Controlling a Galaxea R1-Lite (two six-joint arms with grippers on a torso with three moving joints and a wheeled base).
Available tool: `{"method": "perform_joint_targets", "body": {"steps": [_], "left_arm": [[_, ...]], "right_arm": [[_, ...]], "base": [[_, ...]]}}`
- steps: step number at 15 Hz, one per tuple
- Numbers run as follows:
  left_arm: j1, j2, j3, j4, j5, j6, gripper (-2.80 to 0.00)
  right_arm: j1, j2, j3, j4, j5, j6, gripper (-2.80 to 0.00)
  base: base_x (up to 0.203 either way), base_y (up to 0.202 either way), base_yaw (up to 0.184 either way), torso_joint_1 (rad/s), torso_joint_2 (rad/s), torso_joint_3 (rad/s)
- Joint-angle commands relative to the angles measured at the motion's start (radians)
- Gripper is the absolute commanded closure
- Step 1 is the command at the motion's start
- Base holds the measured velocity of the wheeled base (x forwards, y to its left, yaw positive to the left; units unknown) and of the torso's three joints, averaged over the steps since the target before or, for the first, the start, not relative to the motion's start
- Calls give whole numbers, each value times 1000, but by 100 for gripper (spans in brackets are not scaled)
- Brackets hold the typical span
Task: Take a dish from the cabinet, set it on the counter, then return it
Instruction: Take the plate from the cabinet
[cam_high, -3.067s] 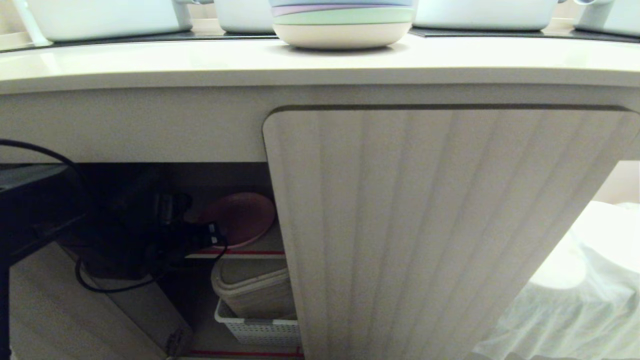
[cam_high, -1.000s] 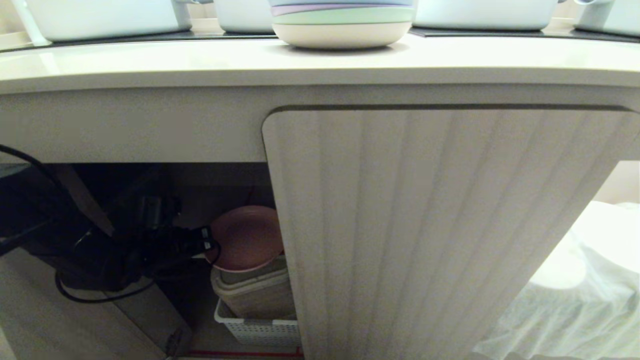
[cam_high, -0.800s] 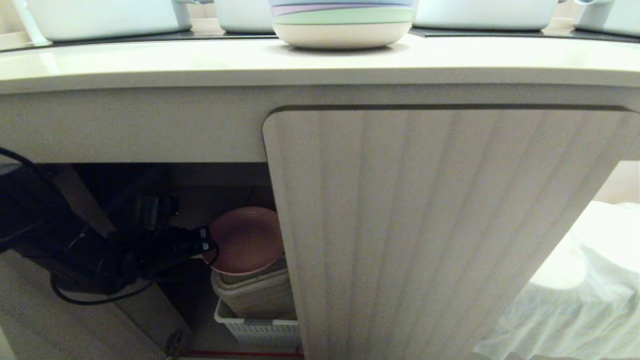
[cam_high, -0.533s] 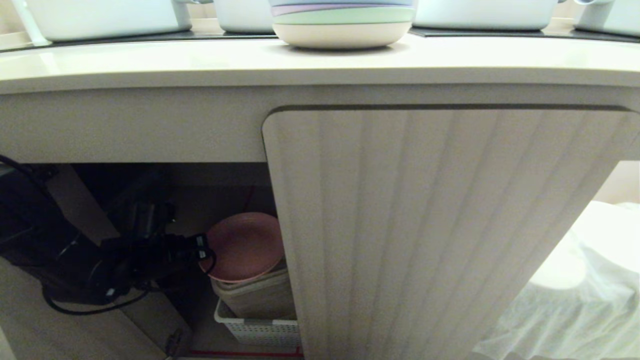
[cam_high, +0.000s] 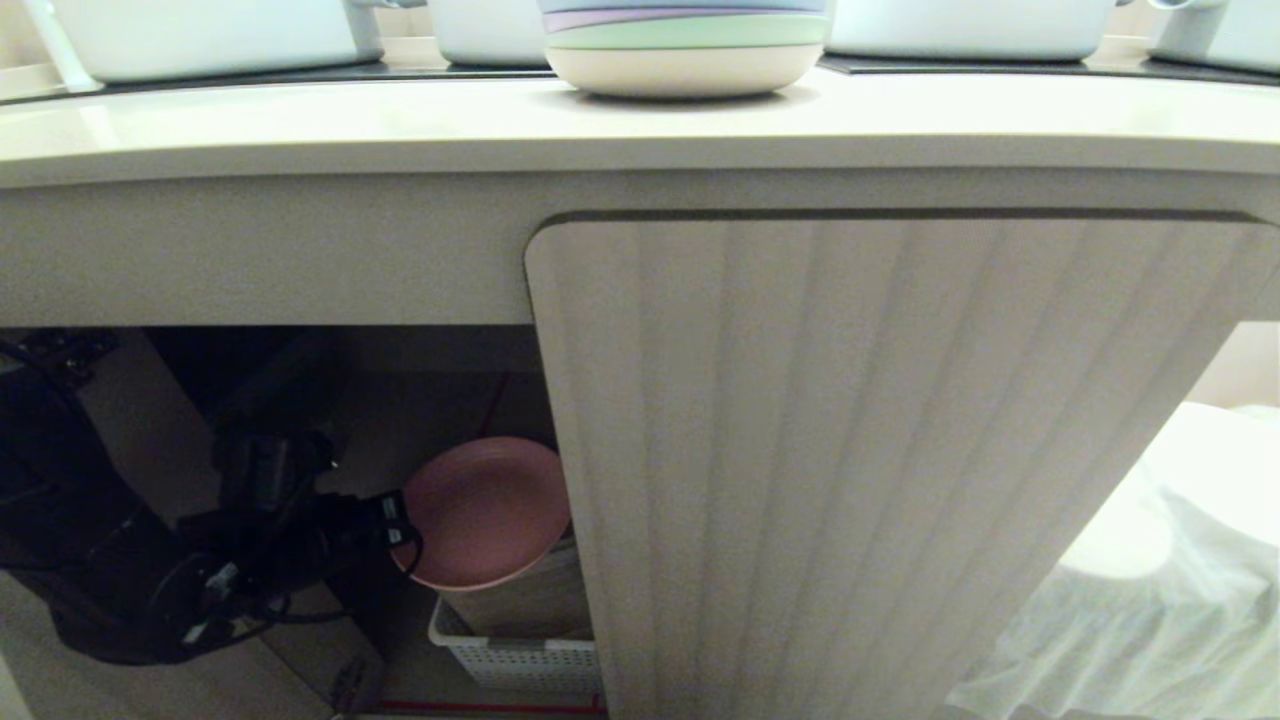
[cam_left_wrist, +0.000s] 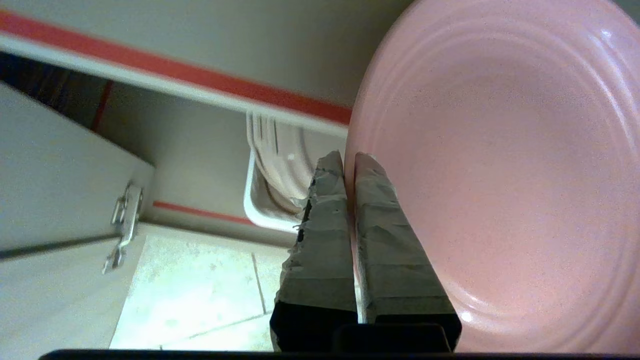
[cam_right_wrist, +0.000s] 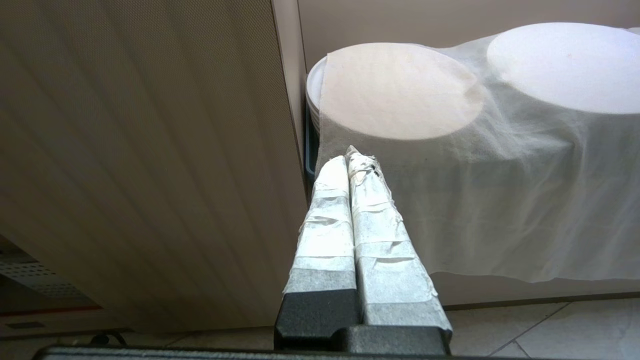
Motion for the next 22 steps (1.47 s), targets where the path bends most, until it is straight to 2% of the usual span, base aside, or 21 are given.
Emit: {"method": "perform_joint_targets", "body": {"steps": [1,4,9,16,19,22], "left_arm": [[0,-12,16,-4,-1,-6,0],[0,-21,18,-1,-1,-57,0],[0,-21,20,4,-1,-57,0],[0,-51,88,1,-28,-68,0],[0,-67,90,7,-28,-122,0],[0,-68,106,4,-30,-129,0]], "right_arm": [[0,0,0,-1,-1,1,0],[0,0,0,-1,-1,1,0],[0,0,0,0,-1,1,0],[0,0,0,-1,-1,1,0],[0,0,0,0,-1,1,0],[0,0,0,-1,-1,1,0]], "base": [[0,0,0,0,0,0],[0,0,0,0,0,0],[0,0,0,0,0,0],[0,0,0,0,0,0],[0,0,0,0,0,0],[0,0,0,0,0,0]]}}
